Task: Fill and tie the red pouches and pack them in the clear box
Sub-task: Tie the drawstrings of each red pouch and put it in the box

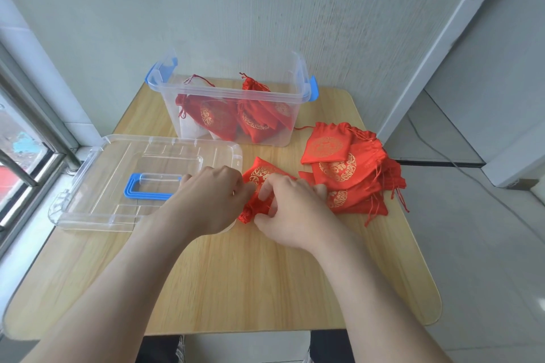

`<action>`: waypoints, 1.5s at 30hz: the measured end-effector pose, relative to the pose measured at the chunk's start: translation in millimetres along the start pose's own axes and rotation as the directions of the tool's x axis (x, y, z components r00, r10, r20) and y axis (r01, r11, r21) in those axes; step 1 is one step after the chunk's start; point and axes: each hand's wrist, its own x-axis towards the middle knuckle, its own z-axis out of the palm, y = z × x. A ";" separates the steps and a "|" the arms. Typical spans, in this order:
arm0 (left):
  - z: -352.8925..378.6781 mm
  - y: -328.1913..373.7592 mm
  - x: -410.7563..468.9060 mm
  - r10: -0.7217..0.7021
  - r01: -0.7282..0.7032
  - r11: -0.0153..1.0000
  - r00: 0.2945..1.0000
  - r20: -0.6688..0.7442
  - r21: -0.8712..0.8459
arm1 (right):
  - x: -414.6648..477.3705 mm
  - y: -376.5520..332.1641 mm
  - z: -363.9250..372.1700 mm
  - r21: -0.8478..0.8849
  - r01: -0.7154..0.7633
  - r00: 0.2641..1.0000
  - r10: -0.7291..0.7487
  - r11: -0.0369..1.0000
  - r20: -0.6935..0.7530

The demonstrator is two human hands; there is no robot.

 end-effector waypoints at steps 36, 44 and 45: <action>11.4 -11.1 11.2 0.034 -0.064 0.992 0.964 -0.265 -0.105 | 7.4 11.4 -13.4 0.208 -0.047 0.997 0.057 0.977 -0.044; 5.3 3.5 7.6 -0.137 0.034 0.923 0.960 -0.244 -0.384 | 9.5 3.4 -11.5 0.311 -0.012 0.992 0.051 0.950 -0.116; 4.5 6.3 6.7 -0.150 0.033 0.903 0.958 -0.243 -0.428 | 9.2 2.3 -11.0 0.322 0.006 0.992 0.035 0.947 -0.122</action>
